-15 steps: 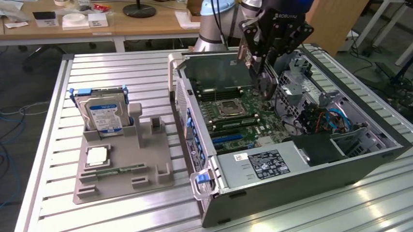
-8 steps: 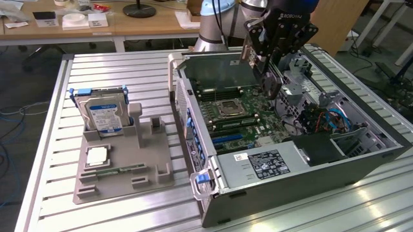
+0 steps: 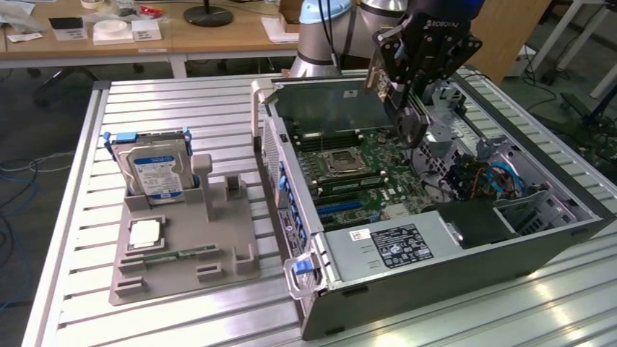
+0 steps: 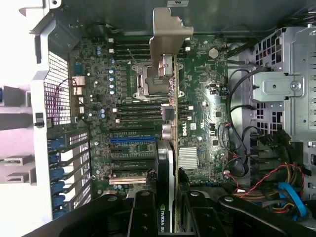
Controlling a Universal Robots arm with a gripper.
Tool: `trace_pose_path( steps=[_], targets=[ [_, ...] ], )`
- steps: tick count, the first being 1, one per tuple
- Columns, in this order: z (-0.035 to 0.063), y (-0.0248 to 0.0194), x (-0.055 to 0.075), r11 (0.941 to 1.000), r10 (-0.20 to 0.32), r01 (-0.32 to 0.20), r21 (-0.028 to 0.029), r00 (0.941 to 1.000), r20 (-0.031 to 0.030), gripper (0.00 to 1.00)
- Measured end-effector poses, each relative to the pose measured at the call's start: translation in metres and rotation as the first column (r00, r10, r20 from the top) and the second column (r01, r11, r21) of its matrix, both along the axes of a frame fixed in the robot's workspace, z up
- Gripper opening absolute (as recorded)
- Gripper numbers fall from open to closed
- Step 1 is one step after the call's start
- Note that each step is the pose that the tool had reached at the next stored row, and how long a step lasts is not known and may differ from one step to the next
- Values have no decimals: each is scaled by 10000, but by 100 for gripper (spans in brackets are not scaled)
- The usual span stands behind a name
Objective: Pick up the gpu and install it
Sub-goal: 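Pick up the gpu and move the gpu toward the slot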
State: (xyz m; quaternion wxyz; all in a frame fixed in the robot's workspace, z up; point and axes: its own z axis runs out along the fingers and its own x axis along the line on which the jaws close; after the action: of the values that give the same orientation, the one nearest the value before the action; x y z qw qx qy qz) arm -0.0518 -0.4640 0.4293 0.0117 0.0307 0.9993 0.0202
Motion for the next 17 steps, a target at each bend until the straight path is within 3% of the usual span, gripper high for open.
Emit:
trace_pose_path(
  steps=[7, 17],
  targets=[
    [0, 0, 6, 10000, 0, 0, 1, 10000, 0, 27],
    [0, 0, 118, 10000, 8, -8, 1, 10000, 0, 27]
  ],
)
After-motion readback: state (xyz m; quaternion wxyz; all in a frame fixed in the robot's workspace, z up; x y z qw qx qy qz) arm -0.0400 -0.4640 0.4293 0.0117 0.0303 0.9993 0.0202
